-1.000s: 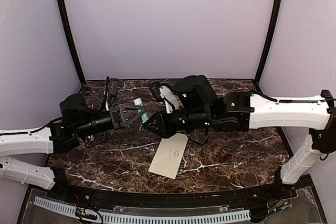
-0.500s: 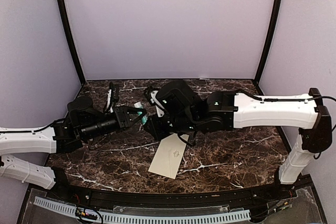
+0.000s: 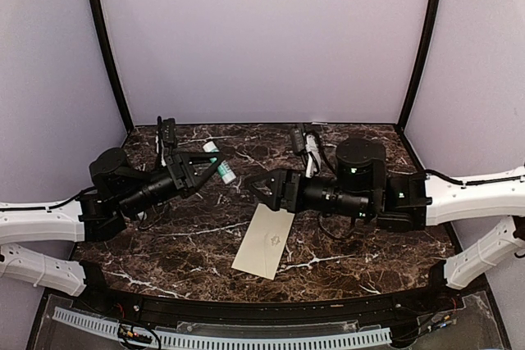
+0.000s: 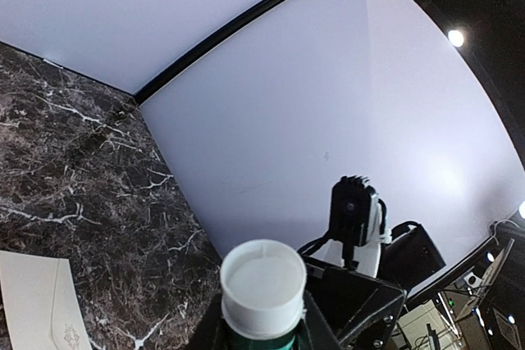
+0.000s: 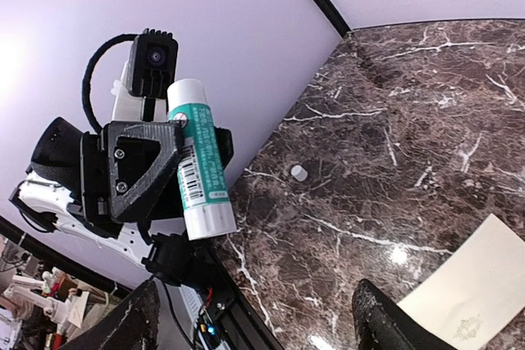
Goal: Place the letter into the envelope and seal it
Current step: Screw the solid glue.
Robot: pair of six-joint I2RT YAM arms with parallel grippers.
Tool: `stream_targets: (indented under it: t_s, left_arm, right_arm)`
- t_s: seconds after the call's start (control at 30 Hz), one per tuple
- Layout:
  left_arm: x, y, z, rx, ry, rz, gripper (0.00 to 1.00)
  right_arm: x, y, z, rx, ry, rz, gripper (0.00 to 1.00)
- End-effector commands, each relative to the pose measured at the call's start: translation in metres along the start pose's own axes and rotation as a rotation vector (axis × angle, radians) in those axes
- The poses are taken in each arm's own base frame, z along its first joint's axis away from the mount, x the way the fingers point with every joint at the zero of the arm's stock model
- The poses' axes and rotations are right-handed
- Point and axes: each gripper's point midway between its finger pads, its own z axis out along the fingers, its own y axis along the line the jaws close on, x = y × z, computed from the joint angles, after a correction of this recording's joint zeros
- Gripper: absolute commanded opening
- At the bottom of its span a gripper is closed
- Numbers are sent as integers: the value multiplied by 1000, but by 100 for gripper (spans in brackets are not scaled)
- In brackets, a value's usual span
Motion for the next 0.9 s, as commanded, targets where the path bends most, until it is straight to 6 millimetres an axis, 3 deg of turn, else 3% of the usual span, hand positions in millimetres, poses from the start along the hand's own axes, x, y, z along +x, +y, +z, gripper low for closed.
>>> stream_targets:
  t_s: [0.0,0.2,0.43,0.87]
  left_arm:
    - [-12,-40,-5,162,-42,48,0]
    - [-12,-42,-8,170,-50,68,0]
    - [-12,-44,-10,192,-63,54,0]
    - [-5,-50,-3,217,-21,66,0]
  right_arm:
    - [-26,36,6,-206,-113,142,78]
    - [-26,48,25,-288,-102,209,76]
    - [-31,57,33,-379,-116,260,69]
    - [-44,58,42,-415,-97,228,41]
